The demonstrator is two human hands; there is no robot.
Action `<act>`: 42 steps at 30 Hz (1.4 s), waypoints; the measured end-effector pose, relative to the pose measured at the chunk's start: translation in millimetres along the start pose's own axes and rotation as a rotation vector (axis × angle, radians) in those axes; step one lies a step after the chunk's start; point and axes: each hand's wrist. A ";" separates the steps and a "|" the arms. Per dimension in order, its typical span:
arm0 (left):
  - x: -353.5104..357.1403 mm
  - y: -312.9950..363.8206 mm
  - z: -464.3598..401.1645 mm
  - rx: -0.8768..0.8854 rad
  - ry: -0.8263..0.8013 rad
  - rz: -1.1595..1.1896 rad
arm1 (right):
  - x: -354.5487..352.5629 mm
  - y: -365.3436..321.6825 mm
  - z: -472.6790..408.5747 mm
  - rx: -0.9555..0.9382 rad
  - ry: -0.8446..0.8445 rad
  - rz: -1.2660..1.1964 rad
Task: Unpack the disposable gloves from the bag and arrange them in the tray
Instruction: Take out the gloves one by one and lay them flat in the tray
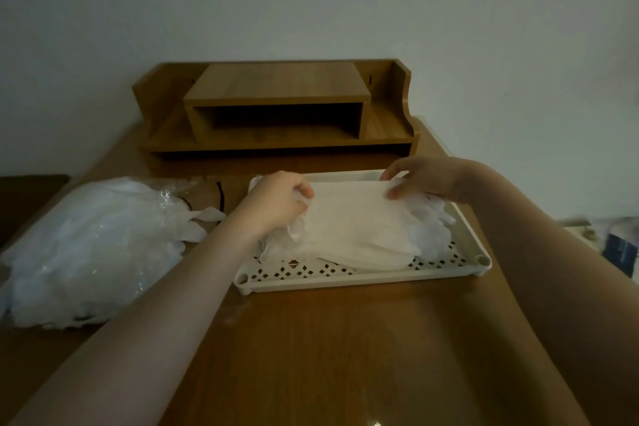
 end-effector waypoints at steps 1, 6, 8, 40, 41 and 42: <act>0.1 -2.5 -2.5 0.004 0.001 -0.027 | 2.6 -1.3 -2.3 -0.008 0.061 0.073; 4.1 -7.8 -6.5 0.029 0.111 -0.188 | 33.5 -7.1 1.3 0.024 0.317 0.464; 9.3 -1.1 -1.9 0.177 0.193 -0.253 | 55.2 -11.1 3.8 -0.112 0.429 0.725; -94.6 -76.4 80.2 0.304 0.486 0.099 | 231.0 -152.8 -26.8 -0.501 0.298 0.613; -98.6 -79.4 80.4 0.307 0.477 0.109 | 231.3 -152.7 -27.5 -0.470 0.273 0.597; -101.8 -81.1 81.3 0.310 0.465 0.118 | 232.7 -153.1 -28.5 -0.464 0.266 0.565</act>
Point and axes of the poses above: each hand's wrist, its own z-axis away from the middle knuckle, its own x-axis out of the palm, y = z × x, and after that the axes turned 1 degree about -x, right-handed
